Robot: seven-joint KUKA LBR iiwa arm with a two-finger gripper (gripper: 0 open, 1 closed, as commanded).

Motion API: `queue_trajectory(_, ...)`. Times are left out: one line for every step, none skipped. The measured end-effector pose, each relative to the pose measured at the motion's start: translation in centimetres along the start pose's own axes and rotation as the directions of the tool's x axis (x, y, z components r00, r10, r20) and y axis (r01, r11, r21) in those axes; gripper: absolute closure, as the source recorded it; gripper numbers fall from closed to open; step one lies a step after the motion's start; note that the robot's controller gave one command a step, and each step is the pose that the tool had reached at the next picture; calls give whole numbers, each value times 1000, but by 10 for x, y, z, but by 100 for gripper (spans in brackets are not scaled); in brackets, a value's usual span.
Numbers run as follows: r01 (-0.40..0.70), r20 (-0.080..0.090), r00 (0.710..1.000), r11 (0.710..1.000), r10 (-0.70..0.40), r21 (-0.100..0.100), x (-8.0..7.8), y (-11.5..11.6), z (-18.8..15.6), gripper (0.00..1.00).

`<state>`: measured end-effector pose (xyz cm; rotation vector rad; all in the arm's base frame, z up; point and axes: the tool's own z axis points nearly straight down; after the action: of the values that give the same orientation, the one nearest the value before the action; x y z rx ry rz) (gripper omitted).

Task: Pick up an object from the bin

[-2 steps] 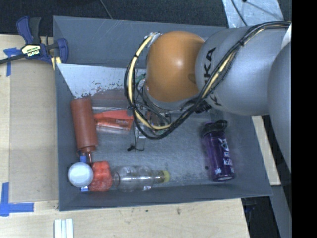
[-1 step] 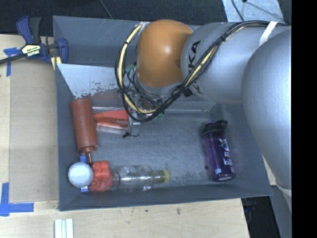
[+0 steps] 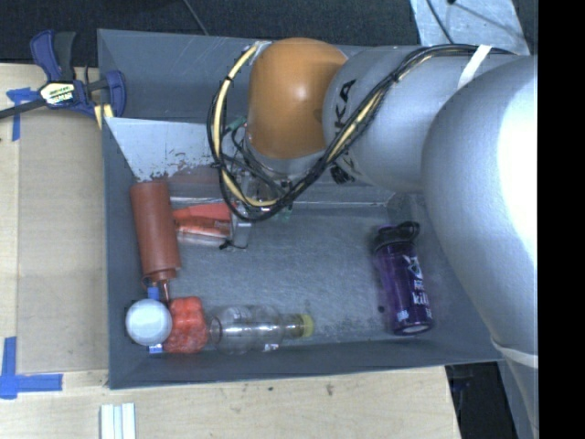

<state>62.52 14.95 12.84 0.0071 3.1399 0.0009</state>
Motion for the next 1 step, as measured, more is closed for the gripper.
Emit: queue_trajectory(7, 3, 1000, 1000, -7, -1, 0, 10, -6, 0)
